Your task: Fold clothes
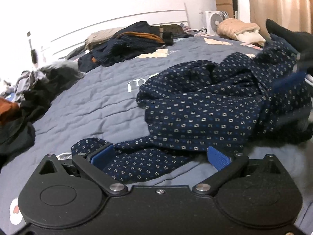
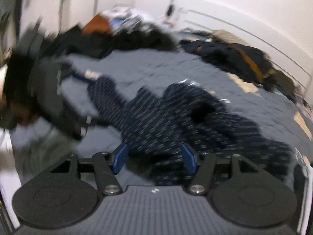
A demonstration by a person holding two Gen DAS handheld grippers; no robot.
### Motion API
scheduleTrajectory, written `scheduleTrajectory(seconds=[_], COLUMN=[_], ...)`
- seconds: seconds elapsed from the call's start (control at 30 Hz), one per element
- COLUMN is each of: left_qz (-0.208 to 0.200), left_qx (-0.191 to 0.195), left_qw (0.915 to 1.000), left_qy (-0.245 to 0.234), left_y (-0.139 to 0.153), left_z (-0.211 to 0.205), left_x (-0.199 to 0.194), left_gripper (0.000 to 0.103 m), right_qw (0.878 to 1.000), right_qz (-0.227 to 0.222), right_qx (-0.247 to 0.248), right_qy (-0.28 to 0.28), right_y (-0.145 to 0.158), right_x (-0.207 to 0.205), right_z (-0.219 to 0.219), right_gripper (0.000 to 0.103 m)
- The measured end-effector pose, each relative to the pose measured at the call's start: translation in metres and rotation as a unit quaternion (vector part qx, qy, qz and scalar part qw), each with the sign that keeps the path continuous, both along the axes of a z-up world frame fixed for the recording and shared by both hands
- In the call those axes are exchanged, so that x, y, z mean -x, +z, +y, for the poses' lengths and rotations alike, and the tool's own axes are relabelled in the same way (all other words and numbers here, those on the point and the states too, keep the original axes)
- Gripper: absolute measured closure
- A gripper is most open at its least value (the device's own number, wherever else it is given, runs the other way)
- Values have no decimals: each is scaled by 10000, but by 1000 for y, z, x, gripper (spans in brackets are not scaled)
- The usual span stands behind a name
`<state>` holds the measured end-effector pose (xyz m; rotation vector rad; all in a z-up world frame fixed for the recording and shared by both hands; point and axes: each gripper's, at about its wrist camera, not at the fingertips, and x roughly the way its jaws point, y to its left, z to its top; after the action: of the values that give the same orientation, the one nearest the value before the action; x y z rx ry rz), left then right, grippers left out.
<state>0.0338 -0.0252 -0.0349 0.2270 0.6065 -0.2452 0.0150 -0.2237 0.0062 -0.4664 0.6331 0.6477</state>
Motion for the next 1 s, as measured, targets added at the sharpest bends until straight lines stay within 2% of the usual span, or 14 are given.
scheduleTrajectory(seconds=[0.17, 0.37, 0.63, 0.9, 1.0], left_qz=[135, 156, 206, 229, 237], left_qx=[267, 343, 418, 501, 513], left_qw=[9994, 9987, 9982, 9976, 9974], left_qy=[151, 336, 365, 417, 443], left_y=[3, 4, 5, 7, 8], left_z=[10, 18, 24, 32, 35], left_x=[-4, -5, -4, -3, -3], left_gripper=[0, 0, 0, 0, 0], right_qw=[9981, 9945, 9801, 9707, 9727], right_qz=[-249, -569, -986, -1110, -1047], right_qx=[450, 672, 1465, 1887, 1855], right_qy=[330, 574, 909, 988, 921], right_y=[-24, -38, -57, -69, -71], right_x=[0, -1, 4, 2, -1], right_z=[19, 35, 52, 57, 58], right_gripper=[43, 43, 43, 44, 51])
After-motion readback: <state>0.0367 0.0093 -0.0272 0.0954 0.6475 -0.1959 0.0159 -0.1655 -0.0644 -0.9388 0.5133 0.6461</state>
